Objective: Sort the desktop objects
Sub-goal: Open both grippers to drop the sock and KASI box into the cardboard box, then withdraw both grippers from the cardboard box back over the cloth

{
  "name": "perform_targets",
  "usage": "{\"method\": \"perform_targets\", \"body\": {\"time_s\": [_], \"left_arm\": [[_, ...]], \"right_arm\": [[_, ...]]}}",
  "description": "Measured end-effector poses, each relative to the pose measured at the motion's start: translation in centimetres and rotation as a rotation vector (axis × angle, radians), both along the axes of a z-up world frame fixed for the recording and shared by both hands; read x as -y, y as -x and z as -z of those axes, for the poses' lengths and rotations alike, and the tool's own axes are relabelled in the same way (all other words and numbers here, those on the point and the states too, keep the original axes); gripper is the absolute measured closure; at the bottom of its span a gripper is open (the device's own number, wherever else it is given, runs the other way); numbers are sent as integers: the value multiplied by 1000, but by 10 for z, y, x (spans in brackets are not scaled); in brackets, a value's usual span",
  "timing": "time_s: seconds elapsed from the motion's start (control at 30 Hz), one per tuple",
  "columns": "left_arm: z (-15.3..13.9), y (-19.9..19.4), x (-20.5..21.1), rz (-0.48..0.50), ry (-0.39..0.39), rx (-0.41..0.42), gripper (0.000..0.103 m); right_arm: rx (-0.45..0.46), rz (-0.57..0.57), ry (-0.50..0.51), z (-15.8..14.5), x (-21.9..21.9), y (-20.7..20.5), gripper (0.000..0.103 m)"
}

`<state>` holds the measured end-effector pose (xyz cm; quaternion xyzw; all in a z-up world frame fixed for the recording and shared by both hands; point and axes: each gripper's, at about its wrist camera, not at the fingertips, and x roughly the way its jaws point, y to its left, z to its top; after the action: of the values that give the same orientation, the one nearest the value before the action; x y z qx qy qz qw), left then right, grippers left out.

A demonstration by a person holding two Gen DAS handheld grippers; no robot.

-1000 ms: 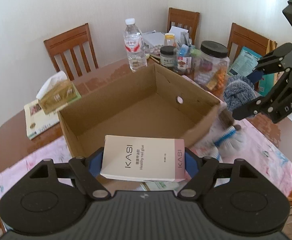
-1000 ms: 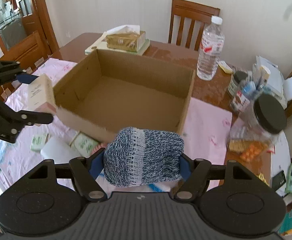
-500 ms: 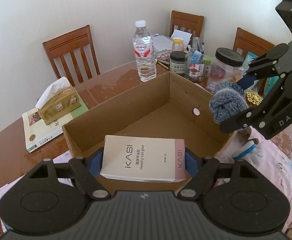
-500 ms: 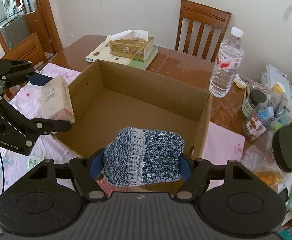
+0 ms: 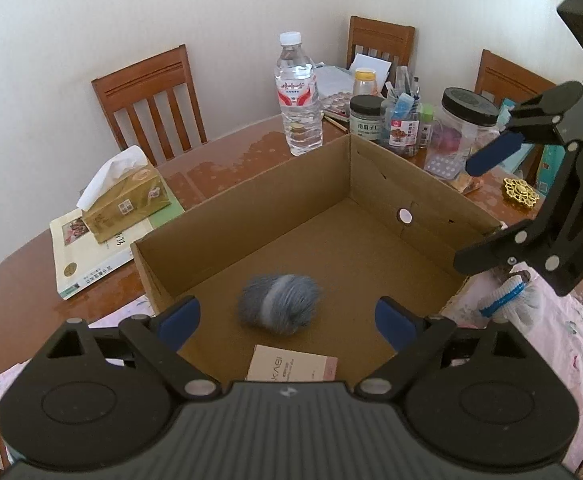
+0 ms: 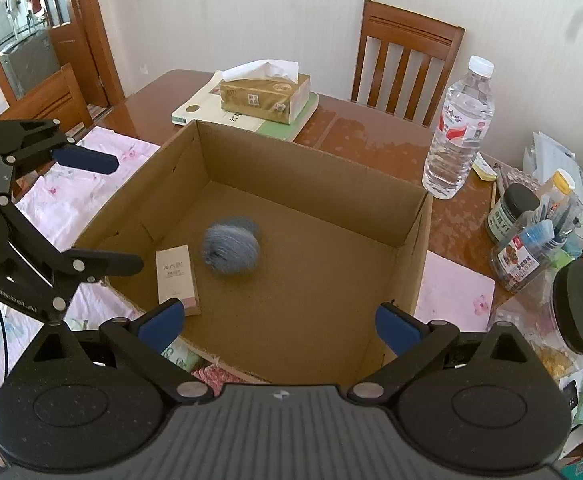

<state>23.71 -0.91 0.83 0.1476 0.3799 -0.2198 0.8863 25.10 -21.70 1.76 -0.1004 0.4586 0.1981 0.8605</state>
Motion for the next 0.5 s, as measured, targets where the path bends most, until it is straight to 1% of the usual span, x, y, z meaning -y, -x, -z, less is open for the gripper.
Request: {"method": "perform_targets", "body": {"time_s": [0.27, 0.5], "left_arm": [[-9, 29, 0, -20, -16, 17, 8], [-12, 66, 4, -47, -24, 19, 8]], "right_arm": [[-4, 7, -5, 0, 5, 27, 0], [-13, 1, -15, 4, 10, 64, 0]]}}
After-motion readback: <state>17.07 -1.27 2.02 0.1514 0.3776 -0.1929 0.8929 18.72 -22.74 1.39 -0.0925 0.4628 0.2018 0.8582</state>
